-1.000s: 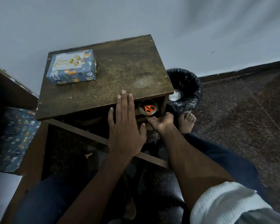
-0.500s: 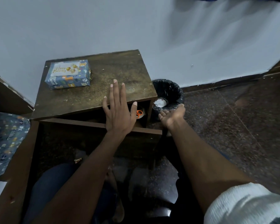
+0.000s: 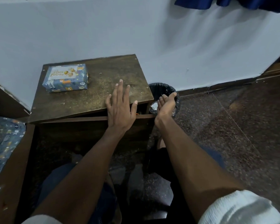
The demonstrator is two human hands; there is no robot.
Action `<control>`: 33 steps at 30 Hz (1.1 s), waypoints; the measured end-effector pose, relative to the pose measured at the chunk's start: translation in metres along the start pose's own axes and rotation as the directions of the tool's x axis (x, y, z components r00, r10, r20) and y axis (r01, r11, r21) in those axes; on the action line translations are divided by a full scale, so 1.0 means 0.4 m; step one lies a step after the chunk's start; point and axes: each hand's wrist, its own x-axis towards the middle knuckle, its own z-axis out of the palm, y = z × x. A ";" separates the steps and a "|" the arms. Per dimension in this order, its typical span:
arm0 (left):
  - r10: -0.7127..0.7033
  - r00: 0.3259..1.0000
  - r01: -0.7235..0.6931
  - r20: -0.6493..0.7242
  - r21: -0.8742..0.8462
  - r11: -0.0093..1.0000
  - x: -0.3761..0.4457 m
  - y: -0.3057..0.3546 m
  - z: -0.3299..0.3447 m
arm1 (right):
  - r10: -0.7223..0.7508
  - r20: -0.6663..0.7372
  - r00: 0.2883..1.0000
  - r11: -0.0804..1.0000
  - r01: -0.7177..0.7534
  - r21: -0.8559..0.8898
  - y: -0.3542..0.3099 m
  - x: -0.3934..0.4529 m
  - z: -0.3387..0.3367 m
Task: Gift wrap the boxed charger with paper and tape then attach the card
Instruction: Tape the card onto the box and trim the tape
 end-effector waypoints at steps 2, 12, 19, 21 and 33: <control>0.030 0.999 -0.030 0.021 0.013 0.999 0.006 0.009 0.004 | -0.021 0.017 1.000 1.000 0.022 -0.009 0.003 0.000 0.020; -0.051 0.993 0.033 -0.109 -0.163 0.986 0.051 -0.048 -0.026 | -0.399 0.212 0.892 0.700 0.446 -0.558 -0.016 -0.011 0.137; -0.253 0.950 0.222 -0.186 -0.171 0.960 0.136 -0.141 -0.078 | -0.473 0.558 0.682 0.240 0.709 -0.663 0.041 0.002 0.333; -0.299 0.931 0.279 -0.209 -0.122 0.953 0.176 -0.182 -0.089 | -0.413 0.647 0.641 0.149 0.748 -0.646 0.052 0.026 0.382; -0.421 0.824 0.340 -0.380 -0.264 0.903 0.311 -0.316 -0.066 | -0.265 0.690 0.674 0.060 0.726 -0.685 0.098 0.168 0.574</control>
